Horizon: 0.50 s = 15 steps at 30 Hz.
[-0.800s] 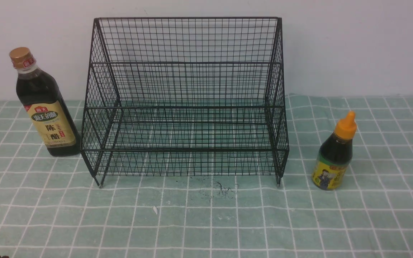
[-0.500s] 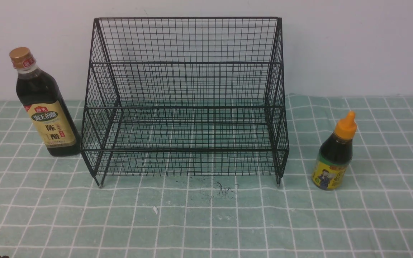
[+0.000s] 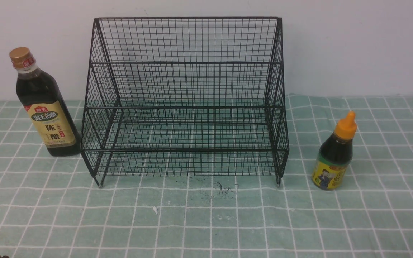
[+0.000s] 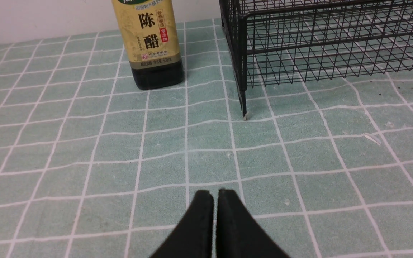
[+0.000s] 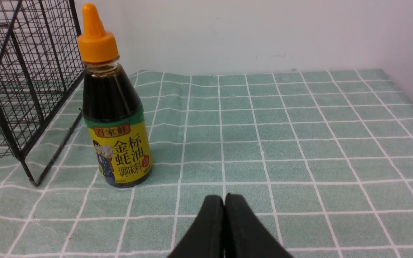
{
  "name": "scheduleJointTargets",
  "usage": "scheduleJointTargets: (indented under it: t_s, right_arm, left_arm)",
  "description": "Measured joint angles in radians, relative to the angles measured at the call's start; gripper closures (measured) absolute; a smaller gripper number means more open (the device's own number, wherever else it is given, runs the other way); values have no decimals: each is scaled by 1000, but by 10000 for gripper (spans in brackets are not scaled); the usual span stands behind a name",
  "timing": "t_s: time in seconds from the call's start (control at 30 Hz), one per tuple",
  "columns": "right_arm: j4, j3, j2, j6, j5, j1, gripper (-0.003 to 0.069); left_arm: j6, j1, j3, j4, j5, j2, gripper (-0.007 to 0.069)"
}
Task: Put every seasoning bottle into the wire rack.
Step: Use the right arm to grab the condiment bottle closest to it
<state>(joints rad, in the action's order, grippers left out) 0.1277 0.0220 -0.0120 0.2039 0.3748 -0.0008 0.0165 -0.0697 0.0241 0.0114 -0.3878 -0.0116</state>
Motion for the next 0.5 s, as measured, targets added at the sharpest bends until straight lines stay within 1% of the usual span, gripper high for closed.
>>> scheduleJointTargets:
  t_s: [0.17,0.2,0.23,0.27,0.3,0.33,0.5]
  right_arm:
    - [-153,7,0,111,-191,2,672]
    - [-240,7,0,177,-301,2,672]
    - [-283,7,0,205,-354,2,672]
    - [-283,7,0,209,-363,2,672]
    - [-335,7,0,232,-426,2,672]
    - [-352,7,0,237,-455,2,672]
    - [-413,7,0,267,-532,2,672]
  left_arm:
    - [0,0,0,0,0,0,627]
    - [0,0,0,0,0,0,627]
    - [0,0,0,0,0,0,627]
    - [0,0,0,0,0,0,627]
    - [0,0,0,0,0,0,627]
    - [0,0,0,0,0,0,627]
    - [0,0,0,0,0,0,627]
